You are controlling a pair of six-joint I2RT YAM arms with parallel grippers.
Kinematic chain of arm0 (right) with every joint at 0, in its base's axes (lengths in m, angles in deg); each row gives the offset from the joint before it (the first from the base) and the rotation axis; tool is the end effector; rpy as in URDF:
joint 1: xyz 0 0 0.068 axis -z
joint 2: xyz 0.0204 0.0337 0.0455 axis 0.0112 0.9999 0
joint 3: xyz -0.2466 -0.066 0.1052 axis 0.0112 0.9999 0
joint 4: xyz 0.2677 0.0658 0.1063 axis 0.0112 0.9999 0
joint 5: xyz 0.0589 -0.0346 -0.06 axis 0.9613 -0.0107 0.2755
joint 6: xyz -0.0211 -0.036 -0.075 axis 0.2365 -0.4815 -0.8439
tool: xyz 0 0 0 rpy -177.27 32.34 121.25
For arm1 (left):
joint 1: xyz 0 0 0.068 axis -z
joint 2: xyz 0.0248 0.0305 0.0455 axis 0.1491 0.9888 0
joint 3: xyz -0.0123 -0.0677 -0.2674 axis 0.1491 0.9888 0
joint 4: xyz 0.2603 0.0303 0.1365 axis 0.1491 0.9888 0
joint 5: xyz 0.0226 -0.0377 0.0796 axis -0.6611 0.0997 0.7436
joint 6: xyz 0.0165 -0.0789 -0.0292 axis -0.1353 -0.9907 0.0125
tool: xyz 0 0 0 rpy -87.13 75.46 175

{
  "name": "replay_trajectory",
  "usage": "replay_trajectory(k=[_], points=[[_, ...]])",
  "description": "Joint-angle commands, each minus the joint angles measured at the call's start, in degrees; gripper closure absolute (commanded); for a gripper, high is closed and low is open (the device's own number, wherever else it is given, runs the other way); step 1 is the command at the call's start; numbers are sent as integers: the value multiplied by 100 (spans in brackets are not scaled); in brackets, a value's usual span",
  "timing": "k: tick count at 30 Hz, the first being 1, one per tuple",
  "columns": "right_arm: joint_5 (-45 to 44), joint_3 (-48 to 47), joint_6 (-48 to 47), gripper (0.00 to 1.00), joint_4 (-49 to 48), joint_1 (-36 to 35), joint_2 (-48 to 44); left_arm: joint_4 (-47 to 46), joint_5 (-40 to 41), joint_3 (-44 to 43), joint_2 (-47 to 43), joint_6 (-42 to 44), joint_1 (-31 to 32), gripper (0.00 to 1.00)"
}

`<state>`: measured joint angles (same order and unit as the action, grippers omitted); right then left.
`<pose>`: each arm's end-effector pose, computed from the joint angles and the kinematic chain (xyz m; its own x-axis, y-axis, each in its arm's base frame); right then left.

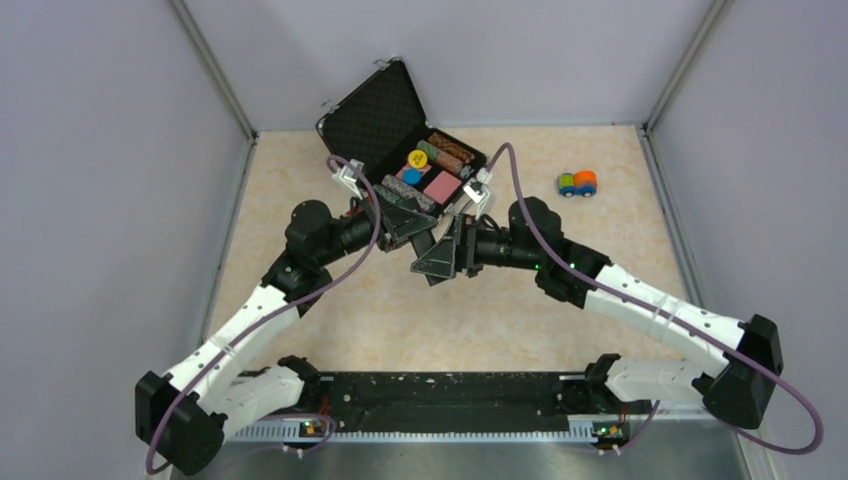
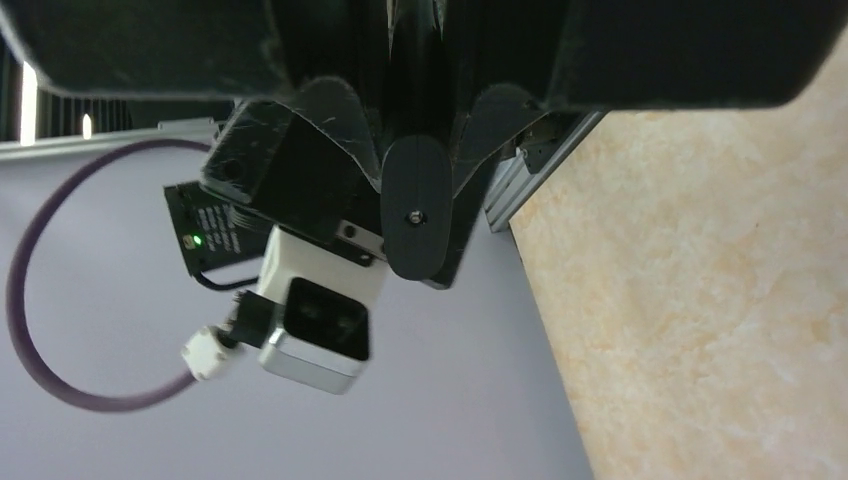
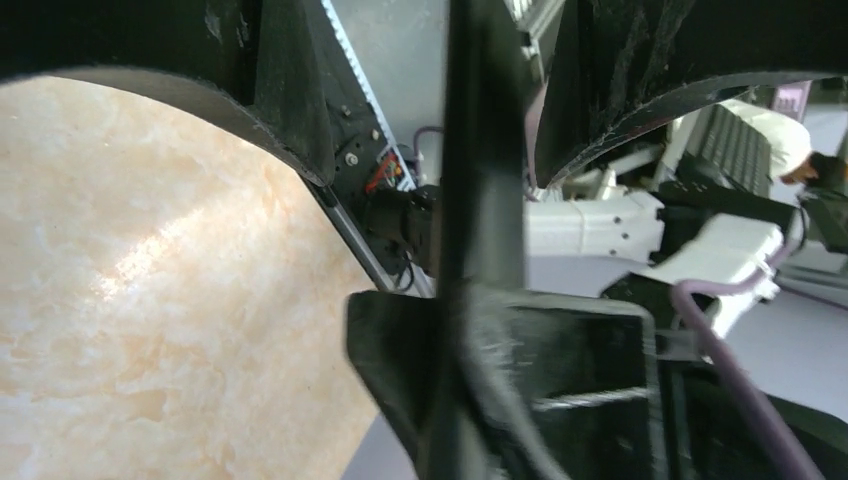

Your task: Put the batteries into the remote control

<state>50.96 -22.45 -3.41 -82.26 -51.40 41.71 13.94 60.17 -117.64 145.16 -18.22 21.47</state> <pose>0.1895 0.2775 0.3403 -0.8196 0.1389 -0.5558 -0.5000 0.3003 0.8123 0.2384 -0.1800 0.3396 -0.8230 -0.5008 -0.2680 0.2330 0.1325 -0.9634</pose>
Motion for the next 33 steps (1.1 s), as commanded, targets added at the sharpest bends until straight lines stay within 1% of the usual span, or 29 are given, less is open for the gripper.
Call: replay_trajectory(k=[1,5,9,10,11,14,16,17,18,19,20,21,22,23,24,25,26,28,30,31,32,33], points=[[490,-364,-656,30,210,53,96,-888,-971,-417,176,592,-17,100],[759,-203,-572,37,-84,57,13,-1180,-1326,-478,325,604,-29,100],[874,120,-440,40,-587,57,-175,-1393,-1690,-493,510,706,-43,100],[915,177,-405,42,-660,58,-211,-1426,-1738,-488,516,759,-43,100],[927,213,-393,45,-694,63,-218,-1468,-1762,-478,521,809,-50,100],[927,265,-354,66,-712,79,-215,-1407,-1765,-484,512,936,-60,100],[908,287,-321,80,-709,97,-187,-1199,-1708,-518,509,1066,-60,100],[874,299,-297,86,-700,101,-189,-1119,-1692,-525,509,1098,-68,96],[812,323,-284,90,-657,114,-200,-1053,-1665,-524,506,1143,-75,85],[723,341,-266,92,-589,131,-223,-855,-1598,-543,485,1224,-75,62],[613,360,-248,94,-479,170,-251,-610,-1458,-576,444,1384,-79,45],[499,387,-237,96,-323,231,-280,-171,-1254,-644,387,1654,-95,19],[374,418,-236,98,-76,320,-309,495,-897,-778,310,2002,-116,4],[198,457,-245,99,257,434,-346,1227,-391,-956,246,2421,-143,1],[28,497,-288,99,629,586,-387,1993,175,-1140,178,2748,-164,1],[-124,534,-376,99,978,785,-423,2609,889,-1315,119,3019,-197,1],[-375,550,-511,99,1427,980,-449,3158,1727,-1459,59,3190,-240,1],[-1052,402,-881,99,2399,1447,-371,3931,2567,-1681,-14,3373,-372,1],[-1897,83,-1285,99,3273,1746,-83,4280,3037,-1696,-139,3456,-477,1],[-2526,-97,-1448,99,3633,1864,145,4341,3114,-1671,-197,3487,-495,1],[-2820,-310,-1579,99,3935,1970,405,4353,3117,-1631,-266,3489,-498,1],[-3366,-542,-1696,99,4224,2062,679,4338,3082,-1586,-324,3483,-499,1]])
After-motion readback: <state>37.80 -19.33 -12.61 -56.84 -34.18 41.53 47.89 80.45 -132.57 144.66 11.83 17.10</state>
